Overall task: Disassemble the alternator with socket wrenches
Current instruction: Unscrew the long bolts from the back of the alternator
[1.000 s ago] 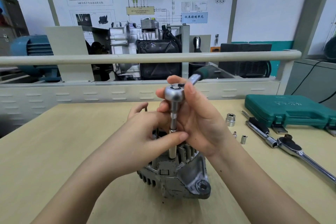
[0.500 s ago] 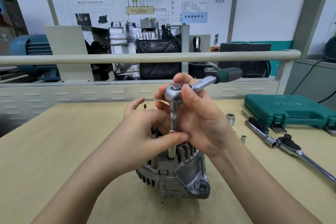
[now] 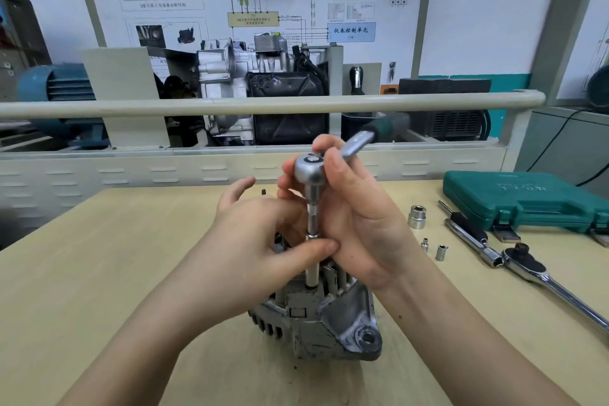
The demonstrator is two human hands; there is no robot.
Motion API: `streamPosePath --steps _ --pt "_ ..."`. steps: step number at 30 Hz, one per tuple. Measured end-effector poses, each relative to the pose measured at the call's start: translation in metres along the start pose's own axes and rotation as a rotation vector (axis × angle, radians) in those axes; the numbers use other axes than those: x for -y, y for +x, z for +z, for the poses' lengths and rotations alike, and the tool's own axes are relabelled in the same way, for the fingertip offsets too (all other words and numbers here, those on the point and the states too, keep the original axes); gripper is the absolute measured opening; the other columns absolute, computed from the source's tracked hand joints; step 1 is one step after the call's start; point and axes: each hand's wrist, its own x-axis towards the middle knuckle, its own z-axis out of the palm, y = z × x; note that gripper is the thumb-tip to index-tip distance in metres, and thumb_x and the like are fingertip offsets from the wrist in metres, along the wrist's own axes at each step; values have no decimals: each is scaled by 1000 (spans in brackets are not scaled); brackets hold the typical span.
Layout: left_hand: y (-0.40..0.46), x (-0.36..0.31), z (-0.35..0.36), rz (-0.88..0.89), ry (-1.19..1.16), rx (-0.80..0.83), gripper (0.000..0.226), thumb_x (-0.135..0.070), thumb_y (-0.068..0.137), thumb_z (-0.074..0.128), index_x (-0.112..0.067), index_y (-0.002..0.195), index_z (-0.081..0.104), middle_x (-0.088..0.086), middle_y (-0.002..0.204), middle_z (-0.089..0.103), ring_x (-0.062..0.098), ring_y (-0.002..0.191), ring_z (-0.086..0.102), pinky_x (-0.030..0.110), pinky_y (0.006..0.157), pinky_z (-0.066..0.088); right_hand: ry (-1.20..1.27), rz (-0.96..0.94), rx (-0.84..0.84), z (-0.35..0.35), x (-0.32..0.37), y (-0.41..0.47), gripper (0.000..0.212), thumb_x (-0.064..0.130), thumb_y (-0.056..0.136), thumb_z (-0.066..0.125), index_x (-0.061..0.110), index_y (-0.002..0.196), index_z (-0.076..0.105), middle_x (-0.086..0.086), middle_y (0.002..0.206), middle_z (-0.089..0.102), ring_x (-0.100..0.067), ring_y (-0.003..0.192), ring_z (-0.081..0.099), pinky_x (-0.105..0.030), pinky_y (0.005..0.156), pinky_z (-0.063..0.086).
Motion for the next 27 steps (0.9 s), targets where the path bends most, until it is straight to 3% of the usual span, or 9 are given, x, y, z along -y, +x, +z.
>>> streamPosePath --steps 2,4,9,12,15,18,20,24,27 --pt "1 -1 1 -22 -29 8 42 -64 63 48 -24 55 53 -16 73 63 -1 91 54 32 110 16 -26 -21 -25 1 2 0 33 27 61 68 18 89 54 -1 72 68 -12 67 64 -24 67 55" --pt "1 0 0 -42 -114 41 37 -55 65 59 -19 60 62 -12 78 63 0 92 53 37 107 26 -65 -3 -15 1 3 0 34 28 69 60 16 101 52 1 73 68 -11 68 65 -24 67 55" --pt "1 6 -5 -18 -199 169 56 -56 70 52 -2 75 65 6 78 64 14 82 56 24 89 32 -103 49 2 -3 3 3 53 40 71 53 12 116 45 4 76 70 -11 70 67 -24 66 55" --pt "2 7 -5 -11 -193 161 53 -57 70 49 -6 70 65 2 78 64 14 84 56 26 95 32 -104 73 3 -4 3 3 62 44 64 57 13 117 45 4 75 70 -11 70 67 -25 65 55" --pt "1 4 -3 22 -136 79 42 -57 68 47 -18 61 61 -13 74 66 -1 92 53 38 103 29 -77 84 7 -3 3 3 61 43 63 60 16 117 47 5 74 69 -10 69 66 -25 65 55" --pt "0 0 -1 18 -78 0 41 -61 64 46 -22 54 53 -22 74 63 -10 93 48 36 103 27 -91 36 -1 -1 2 2 51 38 68 66 19 113 49 4 72 68 -9 68 65 -23 65 55" --pt "0 -3 0 0 -61 -20 41 -63 62 51 -23 52 50 -20 75 62 -6 91 50 35 103 28 -100 11 -11 1 2 2 52 36 65 66 19 111 50 4 72 69 -9 68 65 -23 63 55" --pt "2 -3 0 -19 -168 18 30 -45 67 61 -15 66 66 -12 84 60 5 87 55 44 103 34 -147 17 -17 0 4 3 56 39 65 61 13 112 48 0 81 70 -14 81 67 -27 70 55" --pt "2 -4 -1 -19 -223 43 26 -42 66 62 -19 74 70 -13 84 63 1 83 58 45 102 35 -268 63 -26 -5 8 -1 52 50 65 53 13 102 60 -1 92 71 -15 91 66 -27 78 54"
